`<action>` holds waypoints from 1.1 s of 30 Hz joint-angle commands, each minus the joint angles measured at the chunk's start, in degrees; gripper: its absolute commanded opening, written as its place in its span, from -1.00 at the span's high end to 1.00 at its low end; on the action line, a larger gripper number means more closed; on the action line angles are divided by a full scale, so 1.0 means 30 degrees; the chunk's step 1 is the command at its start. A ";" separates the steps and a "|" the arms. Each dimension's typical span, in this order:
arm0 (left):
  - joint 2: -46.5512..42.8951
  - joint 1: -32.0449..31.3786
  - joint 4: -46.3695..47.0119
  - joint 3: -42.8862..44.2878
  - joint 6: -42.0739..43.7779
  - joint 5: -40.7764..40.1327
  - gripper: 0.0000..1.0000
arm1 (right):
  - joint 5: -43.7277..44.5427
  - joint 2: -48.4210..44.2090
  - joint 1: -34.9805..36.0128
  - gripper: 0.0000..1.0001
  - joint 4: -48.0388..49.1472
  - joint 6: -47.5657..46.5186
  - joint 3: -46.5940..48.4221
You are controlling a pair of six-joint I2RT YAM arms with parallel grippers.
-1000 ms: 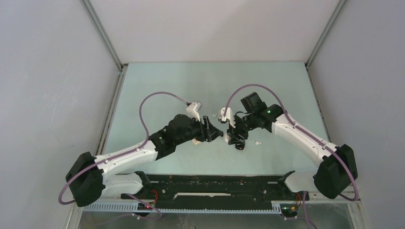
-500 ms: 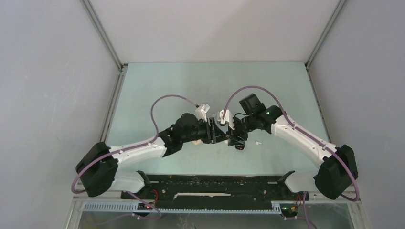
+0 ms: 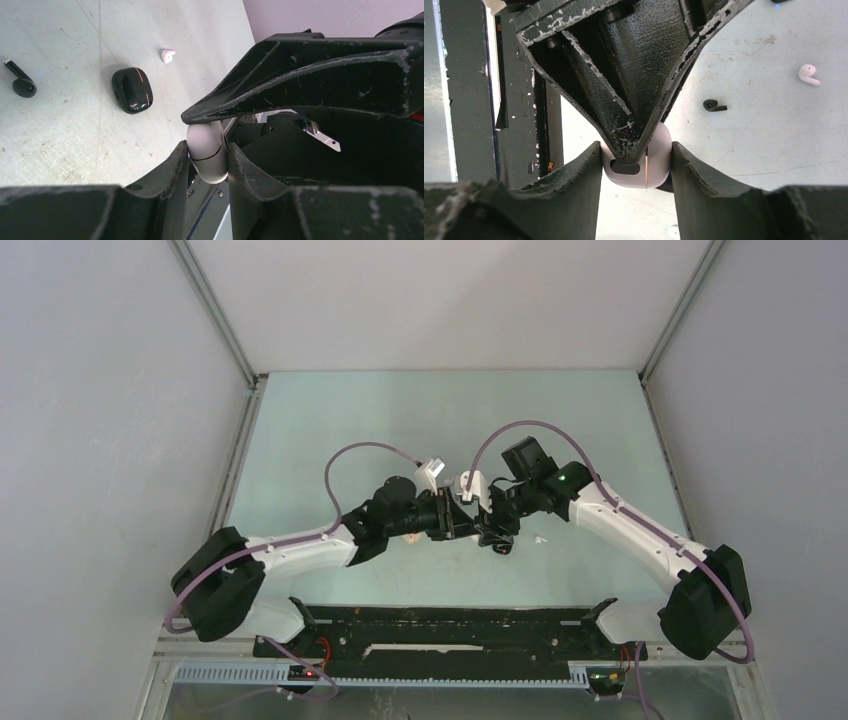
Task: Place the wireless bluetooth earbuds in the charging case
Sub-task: Pass from the right arm to the left, then open the charging case.
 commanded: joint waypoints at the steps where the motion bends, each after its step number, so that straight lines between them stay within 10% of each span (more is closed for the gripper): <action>1: -0.0259 -0.0035 0.1023 -0.0319 0.1489 0.0946 0.87 | -0.1348 -0.0389 -0.0135 0.06 0.0131 0.0102 0.0149; 10: -0.3418 -0.0172 0.2599 -0.4196 0.6261 -0.1554 0.98 | -0.7446 0.0236 -0.3479 -0.32 -0.3298 0.0079 0.1880; 20: -0.8012 -0.1577 0.5966 -0.7219 1.2700 -0.0618 0.93 | -0.8929 0.3142 -0.3393 -0.17 -0.5611 -0.1428 0.2969; 33: -0.6799 -0.1615 0.9802 -0.7782 1.1620 0.2158 0.95 | -1.0370 0.4030 -0.1967 -0.16 -0.8725 -0.4685 0.3772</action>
